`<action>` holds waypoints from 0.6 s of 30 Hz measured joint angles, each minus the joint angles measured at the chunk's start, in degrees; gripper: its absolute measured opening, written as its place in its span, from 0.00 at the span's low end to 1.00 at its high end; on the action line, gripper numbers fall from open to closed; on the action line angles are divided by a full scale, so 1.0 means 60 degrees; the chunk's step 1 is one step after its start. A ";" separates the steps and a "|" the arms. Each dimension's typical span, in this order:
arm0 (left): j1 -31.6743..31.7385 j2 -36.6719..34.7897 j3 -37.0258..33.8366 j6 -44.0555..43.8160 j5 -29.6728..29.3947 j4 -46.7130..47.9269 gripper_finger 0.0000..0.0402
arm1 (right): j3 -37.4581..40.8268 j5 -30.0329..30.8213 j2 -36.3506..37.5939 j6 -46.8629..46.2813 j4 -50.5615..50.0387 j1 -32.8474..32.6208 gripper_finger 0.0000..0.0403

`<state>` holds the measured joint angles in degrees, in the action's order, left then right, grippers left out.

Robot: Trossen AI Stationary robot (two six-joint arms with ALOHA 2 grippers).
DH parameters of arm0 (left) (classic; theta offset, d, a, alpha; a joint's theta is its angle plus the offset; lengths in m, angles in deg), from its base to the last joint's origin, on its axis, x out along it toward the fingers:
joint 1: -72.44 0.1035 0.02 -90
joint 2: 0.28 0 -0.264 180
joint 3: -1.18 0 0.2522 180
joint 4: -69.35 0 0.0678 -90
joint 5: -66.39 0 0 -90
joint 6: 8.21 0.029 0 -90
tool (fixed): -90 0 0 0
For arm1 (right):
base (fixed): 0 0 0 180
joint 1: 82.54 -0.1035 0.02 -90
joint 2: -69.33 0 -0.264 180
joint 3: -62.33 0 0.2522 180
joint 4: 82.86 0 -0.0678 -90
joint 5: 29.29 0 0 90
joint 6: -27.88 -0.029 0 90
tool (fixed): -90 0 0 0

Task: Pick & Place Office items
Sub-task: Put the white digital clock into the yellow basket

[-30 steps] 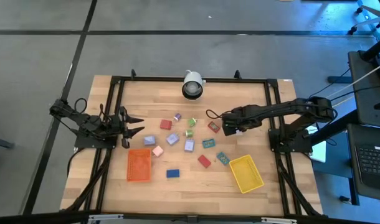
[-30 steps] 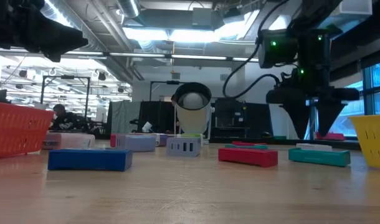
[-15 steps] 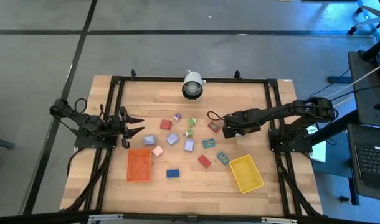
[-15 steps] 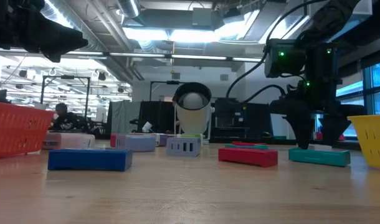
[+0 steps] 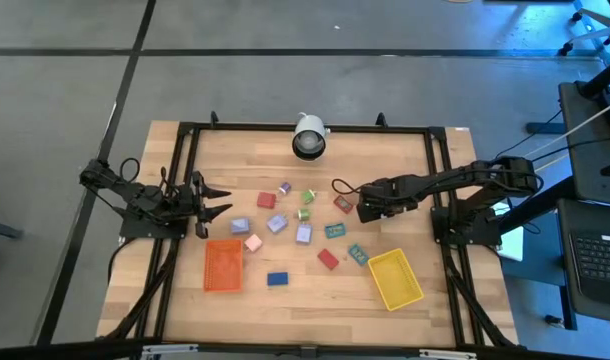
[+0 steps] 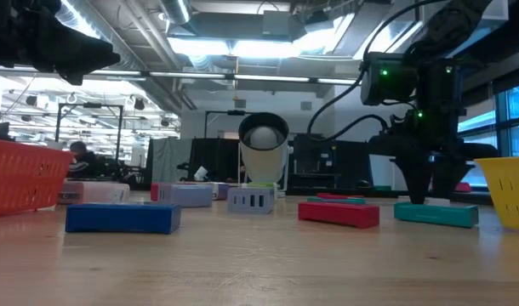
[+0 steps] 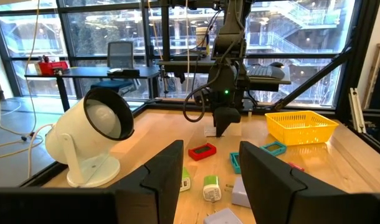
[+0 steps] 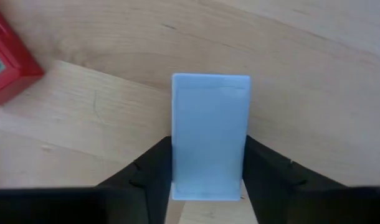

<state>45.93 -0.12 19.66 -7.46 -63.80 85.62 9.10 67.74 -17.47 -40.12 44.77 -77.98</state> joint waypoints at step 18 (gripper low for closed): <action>-0.0003 -0.0001 0.0000 0.0000 -0.0004 -0.0007 0.38 | -0.0339 0.0076 -0.0048 0.0698 -0.0054 0.0004 0.39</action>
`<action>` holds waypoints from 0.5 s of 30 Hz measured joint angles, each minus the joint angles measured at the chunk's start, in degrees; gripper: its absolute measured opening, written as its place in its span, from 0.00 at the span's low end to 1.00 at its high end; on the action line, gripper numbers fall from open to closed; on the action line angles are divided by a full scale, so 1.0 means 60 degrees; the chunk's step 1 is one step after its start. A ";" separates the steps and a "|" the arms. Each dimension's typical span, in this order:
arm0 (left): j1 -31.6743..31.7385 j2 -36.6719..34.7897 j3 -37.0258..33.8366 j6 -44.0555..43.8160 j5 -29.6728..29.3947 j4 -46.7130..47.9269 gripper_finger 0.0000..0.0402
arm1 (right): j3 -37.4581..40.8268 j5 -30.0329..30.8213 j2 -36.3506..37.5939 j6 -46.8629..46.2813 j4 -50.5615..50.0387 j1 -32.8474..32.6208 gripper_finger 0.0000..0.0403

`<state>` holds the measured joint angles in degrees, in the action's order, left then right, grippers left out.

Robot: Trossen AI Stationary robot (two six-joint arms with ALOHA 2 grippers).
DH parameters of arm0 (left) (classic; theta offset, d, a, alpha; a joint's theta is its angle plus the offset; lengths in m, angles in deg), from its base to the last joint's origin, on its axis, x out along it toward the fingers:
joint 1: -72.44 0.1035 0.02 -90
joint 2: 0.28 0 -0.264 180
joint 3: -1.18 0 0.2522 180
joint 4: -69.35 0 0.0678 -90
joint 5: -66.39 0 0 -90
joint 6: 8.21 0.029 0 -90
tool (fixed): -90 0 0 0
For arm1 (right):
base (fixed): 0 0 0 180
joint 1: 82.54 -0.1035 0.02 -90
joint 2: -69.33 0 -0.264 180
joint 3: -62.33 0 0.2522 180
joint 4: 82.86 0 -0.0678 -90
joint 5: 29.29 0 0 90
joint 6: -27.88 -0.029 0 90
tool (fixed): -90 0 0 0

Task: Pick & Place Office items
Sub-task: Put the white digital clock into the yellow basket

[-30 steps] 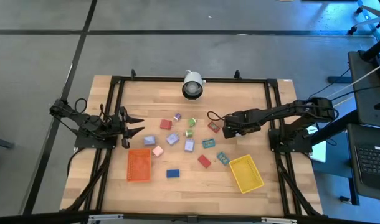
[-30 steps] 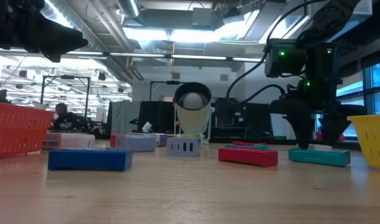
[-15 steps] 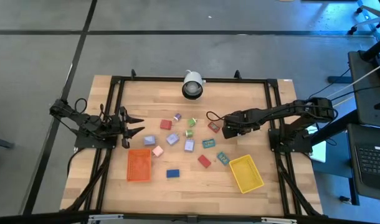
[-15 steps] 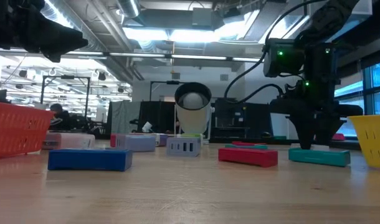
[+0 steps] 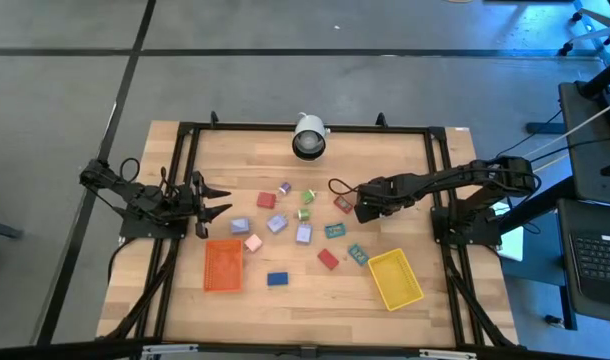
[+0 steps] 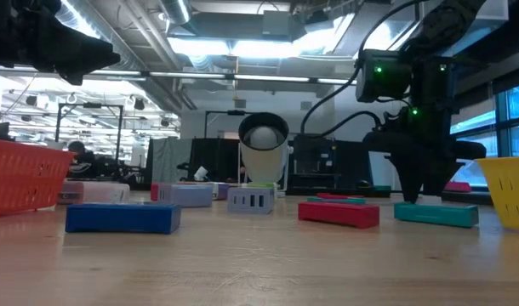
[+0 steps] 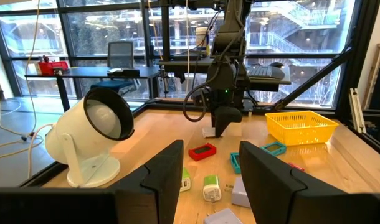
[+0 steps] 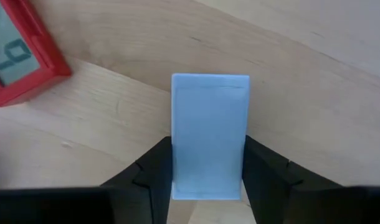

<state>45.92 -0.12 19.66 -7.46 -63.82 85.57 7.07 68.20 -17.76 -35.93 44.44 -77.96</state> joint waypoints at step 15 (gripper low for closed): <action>0.0000 0.0001 0.0000 -0.0004 0.0000 -0.0011 0.38 | -0.0018 0.0396 0.2324 -0.0053 -0.0225 -0.0012 0.39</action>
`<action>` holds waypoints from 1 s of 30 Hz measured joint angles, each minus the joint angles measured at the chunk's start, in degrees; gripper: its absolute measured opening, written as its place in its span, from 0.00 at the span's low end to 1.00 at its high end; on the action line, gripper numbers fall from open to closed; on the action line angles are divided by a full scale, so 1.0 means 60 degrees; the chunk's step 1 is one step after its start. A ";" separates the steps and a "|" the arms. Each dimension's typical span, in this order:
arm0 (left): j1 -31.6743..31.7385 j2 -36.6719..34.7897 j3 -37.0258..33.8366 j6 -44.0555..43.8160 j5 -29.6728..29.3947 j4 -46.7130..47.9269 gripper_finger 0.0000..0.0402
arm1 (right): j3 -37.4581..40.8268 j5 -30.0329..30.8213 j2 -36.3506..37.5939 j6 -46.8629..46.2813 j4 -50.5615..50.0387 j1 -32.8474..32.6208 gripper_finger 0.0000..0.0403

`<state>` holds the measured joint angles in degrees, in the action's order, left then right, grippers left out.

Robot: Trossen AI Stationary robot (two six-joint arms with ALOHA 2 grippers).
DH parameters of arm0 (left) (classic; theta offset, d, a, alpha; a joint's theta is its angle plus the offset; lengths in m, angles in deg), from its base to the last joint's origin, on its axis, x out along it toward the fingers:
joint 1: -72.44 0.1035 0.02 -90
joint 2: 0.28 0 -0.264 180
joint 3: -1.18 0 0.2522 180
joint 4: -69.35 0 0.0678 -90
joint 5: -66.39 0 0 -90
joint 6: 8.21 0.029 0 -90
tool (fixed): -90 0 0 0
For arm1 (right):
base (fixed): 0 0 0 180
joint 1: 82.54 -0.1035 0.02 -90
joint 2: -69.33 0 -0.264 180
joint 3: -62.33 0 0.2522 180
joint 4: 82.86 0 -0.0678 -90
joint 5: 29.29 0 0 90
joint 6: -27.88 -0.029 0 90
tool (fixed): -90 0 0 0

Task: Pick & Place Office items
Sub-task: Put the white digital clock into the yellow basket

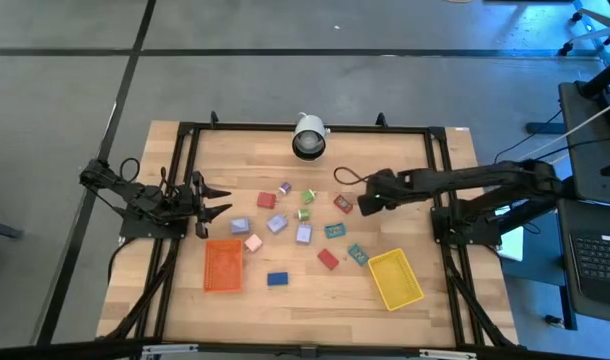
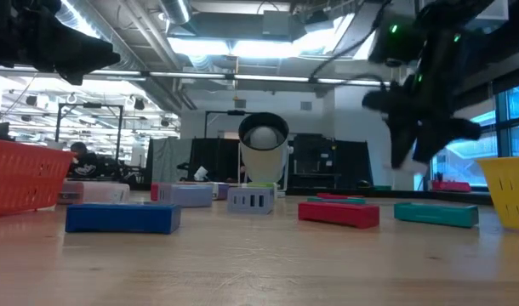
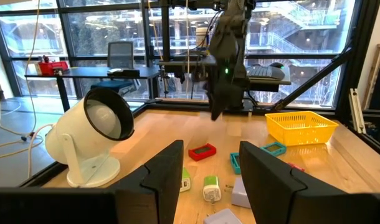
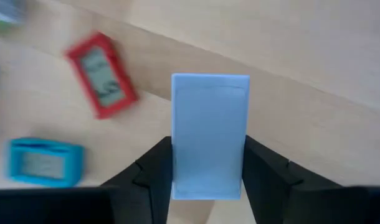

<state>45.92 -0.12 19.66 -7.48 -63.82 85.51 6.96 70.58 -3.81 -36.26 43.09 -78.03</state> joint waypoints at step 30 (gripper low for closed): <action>0.0002 -0.0001 0.0002 -0.0593 0.0308 -0.0011 0.38 | -0.0013 0.0208 0.3404 -0.4061 -0.1297 -0.6108 0.39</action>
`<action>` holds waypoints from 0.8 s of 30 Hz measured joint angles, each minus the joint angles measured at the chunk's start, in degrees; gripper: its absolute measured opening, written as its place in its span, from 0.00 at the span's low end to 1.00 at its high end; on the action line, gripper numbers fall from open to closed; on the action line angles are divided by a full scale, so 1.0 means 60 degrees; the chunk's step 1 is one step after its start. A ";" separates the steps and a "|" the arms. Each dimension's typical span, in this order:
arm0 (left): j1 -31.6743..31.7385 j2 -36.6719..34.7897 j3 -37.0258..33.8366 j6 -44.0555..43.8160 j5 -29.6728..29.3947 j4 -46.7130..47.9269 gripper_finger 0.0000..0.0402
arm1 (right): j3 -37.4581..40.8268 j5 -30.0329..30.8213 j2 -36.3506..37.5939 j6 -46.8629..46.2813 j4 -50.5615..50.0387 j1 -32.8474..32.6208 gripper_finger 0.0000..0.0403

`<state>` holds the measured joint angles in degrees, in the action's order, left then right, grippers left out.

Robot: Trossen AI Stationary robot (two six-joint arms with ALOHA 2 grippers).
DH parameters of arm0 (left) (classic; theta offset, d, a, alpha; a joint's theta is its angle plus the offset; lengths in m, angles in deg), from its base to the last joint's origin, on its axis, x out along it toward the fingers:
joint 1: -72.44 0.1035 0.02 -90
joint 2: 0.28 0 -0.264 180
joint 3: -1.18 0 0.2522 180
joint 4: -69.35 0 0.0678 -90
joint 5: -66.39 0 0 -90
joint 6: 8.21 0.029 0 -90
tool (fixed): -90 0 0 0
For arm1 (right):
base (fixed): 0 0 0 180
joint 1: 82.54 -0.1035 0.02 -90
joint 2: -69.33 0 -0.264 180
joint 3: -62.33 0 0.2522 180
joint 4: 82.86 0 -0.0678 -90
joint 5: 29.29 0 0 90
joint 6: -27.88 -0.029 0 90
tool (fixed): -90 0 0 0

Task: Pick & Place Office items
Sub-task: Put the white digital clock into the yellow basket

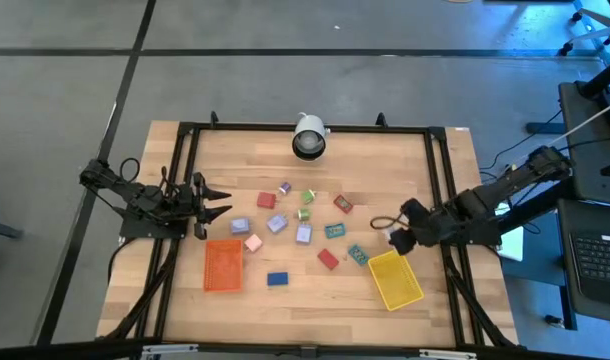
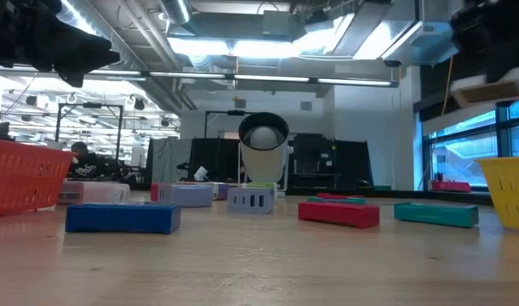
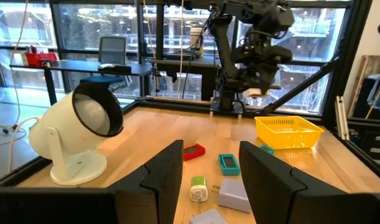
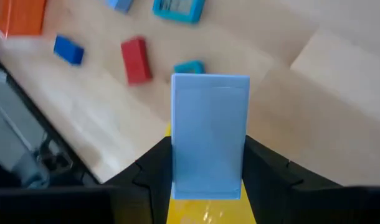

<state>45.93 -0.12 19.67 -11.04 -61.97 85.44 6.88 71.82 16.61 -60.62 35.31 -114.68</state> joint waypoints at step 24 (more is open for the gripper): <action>0.0001 -0.0001 -0.0001 0.0174 0.0165 -0.0255 0.38 | 0.0006 -0.0151 -0.3837 -0.3314 0.2291 -0.2710 0.39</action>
<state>45.93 -0.12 19.67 -10.00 -60.98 83.91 6.92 70.92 -6.41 -80.51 49.05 -130.94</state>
